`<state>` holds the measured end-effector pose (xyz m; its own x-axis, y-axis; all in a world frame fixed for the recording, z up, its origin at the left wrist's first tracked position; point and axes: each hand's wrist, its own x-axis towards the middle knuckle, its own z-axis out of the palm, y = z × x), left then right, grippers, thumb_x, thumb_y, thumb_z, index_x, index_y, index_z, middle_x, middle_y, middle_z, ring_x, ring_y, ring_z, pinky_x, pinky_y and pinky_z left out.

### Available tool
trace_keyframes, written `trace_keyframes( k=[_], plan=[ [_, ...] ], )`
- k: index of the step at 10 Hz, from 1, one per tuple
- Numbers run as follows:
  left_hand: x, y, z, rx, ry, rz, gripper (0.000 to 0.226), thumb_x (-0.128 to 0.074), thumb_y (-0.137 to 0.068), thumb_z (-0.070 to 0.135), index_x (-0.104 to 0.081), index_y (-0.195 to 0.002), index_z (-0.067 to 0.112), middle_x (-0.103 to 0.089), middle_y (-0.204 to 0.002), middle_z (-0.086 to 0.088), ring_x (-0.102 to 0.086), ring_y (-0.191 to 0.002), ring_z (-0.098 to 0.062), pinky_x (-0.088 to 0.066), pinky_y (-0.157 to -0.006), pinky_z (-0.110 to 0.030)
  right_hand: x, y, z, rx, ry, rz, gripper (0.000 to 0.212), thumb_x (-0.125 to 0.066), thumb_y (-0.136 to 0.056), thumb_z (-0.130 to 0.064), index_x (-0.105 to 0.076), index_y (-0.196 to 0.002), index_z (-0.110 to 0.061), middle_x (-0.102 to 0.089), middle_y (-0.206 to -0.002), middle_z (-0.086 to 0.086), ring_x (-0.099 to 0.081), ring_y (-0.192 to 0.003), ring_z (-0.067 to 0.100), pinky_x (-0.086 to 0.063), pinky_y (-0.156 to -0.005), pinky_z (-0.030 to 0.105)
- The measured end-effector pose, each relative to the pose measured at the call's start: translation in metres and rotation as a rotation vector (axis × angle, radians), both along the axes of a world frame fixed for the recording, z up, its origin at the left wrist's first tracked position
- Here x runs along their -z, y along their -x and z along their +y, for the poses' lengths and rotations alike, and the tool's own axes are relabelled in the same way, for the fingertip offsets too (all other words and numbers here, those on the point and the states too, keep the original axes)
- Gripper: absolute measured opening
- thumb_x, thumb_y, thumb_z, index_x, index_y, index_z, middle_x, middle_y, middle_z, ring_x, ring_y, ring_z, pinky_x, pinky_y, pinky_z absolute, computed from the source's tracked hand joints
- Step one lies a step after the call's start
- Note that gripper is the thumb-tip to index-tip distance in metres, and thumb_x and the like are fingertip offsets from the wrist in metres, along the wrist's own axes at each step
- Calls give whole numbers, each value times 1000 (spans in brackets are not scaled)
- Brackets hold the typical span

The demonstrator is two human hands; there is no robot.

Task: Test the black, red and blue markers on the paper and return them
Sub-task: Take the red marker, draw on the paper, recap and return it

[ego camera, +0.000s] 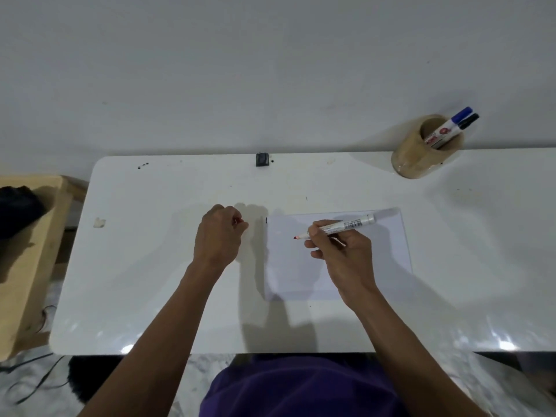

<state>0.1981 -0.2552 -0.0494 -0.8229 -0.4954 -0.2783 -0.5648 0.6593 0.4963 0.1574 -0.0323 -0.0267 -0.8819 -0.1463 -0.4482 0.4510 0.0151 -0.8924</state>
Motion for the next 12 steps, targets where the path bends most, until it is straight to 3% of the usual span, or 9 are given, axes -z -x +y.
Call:
trace_keyframes(
  k=[1, 2, 3, 4, 5, 6, 8, 12],
  plan=[
    [-5, -10, 9, -97, 62, 19, 39, -69, -89, 29, -62, -123, 12, -62, -117, -10, -58, -113, -31, -54, -85, -44, 4, 5, -1, -16, -3, 17, 13, -80, -86, -4, -72, -97, -1, -78, -85, 18, -75, -76, 19, -61, -71, 32],
    [-9, -37, 30, -133, 218, 204, 40, -68, -89, 36, -57, -123, 17, -61, -119, -10, -55, -113, -30, -53, -84, -45, 9, 13, -6, -81, -4, 76, 13, -81, -83, 3, -71, -90, 2, -77, -81, 10, -68, -69, 14, -55, -63, 28],
    [9, -67, 52, 104, 299, 255, 39, -61, -91, 38, -61, -123, 16, -63, -124, -13, -55, -115, -31, -47, -90, -45, 15, 22, -14, -118, -15, 135, 14, -81, -81, 6, -72, -83, -4, -77, -77, 4, -66, -67, 20, -53, -59, 28],
    [30, -80, 62, 276, 331, 195, 44, -57, -95, 40, -58, -134, 19, -58, -138, -13, -53, -128, -32, -44, -103, -48, 24, 30, -25, -163, -67, 226, 14, -85, -79, 0, -73, -77, -8, -78, -79, 11, -70, -67, 22, -55, -60, 32],
    [37, -81, 65, 320, 336, 143, 51, -57, -96, 45, -54, -142, 22, -52, -148, -15, -46, -138, -34, -37, -112, -54, 34, 35, -34, -217, -108, 284, 13, -86, -79, -6, -74, -76, -5, -78, -77, 12, -73, -67, 31, -57, -58, 38],
    [40, -83, 65, 324, 337, 123, 52, -55, -97, 47, -53, -143, 23, -49, -151, -15, -43, -142, -34, -32, -116, -55, 46, 36, -40, -248, -141, 298, 14, -87, -79, -11, -74, -77, -6, -78, -77, 11, -75, -72, 36, -59, -62, 45],
    [45, -86, 65, 316, 384, 152, 52, -52, -98, 48, -53, -144, 24, -49, -152, -15, -42, -144, -34, -30, -117, -55, 57, 36, -42, -269, -175, 317, 15, -87, -80, -17, -75, -78, -9, -79, -76, 8, -76, -71, 30, -57, -59, 35],
    [51, -86, 64, 308, 404, 176, 53, -52, -97, 49, -52, -145, 25, -48, -153, -14, -40, -145, -33, -29, -118, -55, 61, 36, -46, -261, -206, 316, 17, -87, -79, -22, -75, -79, -10, -79, -76, 7, -76, -72, 30, -60, -61, 45]
  ],
)
